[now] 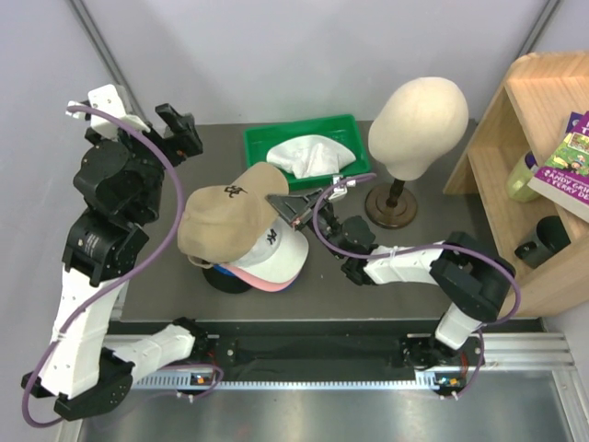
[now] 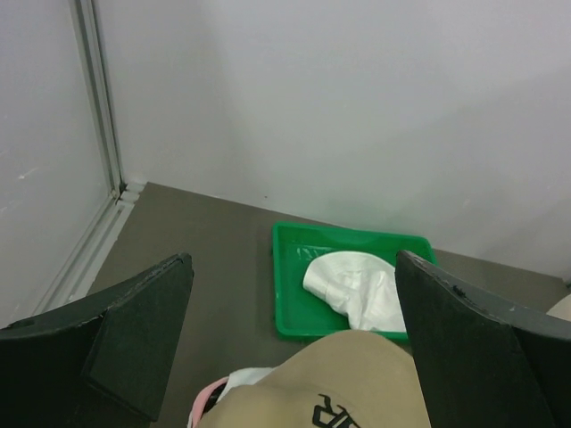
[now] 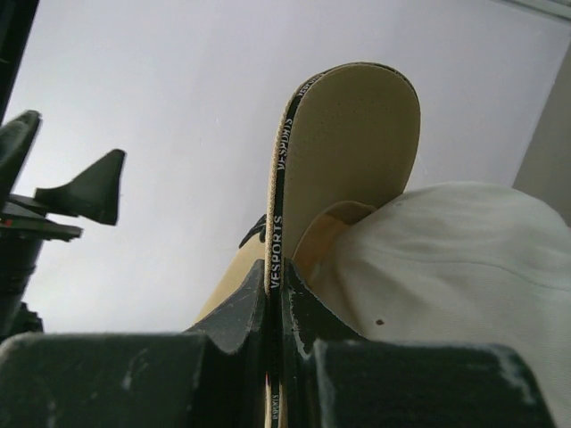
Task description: Stack the hats
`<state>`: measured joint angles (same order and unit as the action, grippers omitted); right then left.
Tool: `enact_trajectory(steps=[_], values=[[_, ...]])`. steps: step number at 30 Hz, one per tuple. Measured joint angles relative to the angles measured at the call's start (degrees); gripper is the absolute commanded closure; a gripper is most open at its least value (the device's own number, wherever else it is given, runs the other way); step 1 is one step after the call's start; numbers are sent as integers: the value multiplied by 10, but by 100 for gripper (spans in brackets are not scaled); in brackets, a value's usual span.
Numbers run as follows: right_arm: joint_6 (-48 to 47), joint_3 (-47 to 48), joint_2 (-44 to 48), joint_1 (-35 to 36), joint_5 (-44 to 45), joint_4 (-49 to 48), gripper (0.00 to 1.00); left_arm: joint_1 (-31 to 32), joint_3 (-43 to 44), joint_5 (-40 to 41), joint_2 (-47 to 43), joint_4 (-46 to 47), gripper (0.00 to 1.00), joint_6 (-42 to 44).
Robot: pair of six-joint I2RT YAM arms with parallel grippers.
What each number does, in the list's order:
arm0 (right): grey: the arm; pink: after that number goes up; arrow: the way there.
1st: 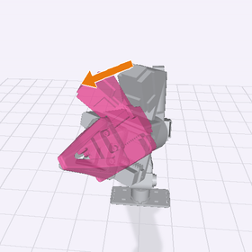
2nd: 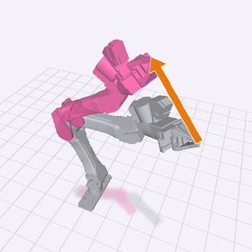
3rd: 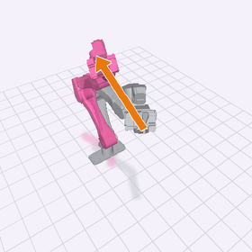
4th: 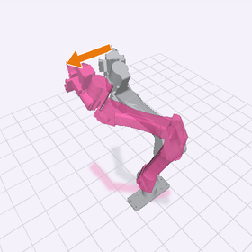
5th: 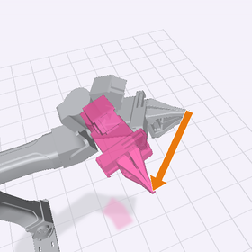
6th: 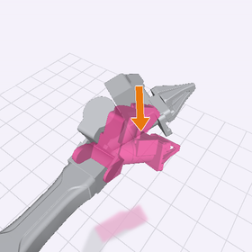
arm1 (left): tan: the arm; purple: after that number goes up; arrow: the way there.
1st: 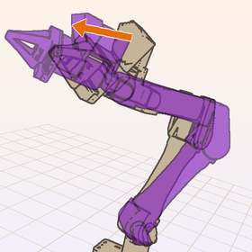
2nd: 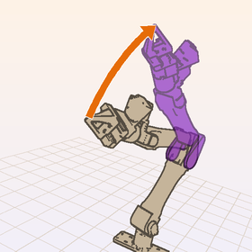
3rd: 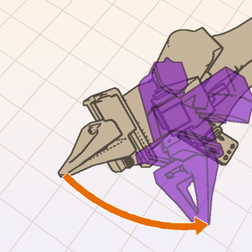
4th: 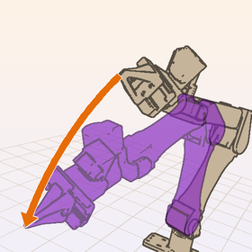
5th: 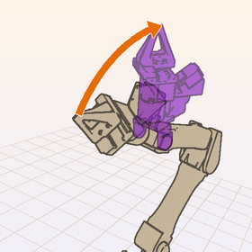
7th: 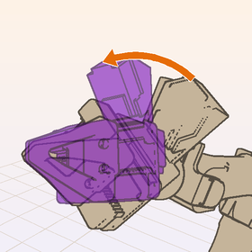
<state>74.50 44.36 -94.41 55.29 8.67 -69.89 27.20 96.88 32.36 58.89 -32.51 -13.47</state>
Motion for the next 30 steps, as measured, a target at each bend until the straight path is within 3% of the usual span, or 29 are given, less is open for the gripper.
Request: enact_trajectory(steps=[15, 30], values=[[34, -64, -11, -15, 5, -55, 100, 0, -125, -3, -66, -52, 1, -49], [64, -69, -52, -27, 22, -73, 100, 0, -201, -14, -141, -98, 1, -118]])
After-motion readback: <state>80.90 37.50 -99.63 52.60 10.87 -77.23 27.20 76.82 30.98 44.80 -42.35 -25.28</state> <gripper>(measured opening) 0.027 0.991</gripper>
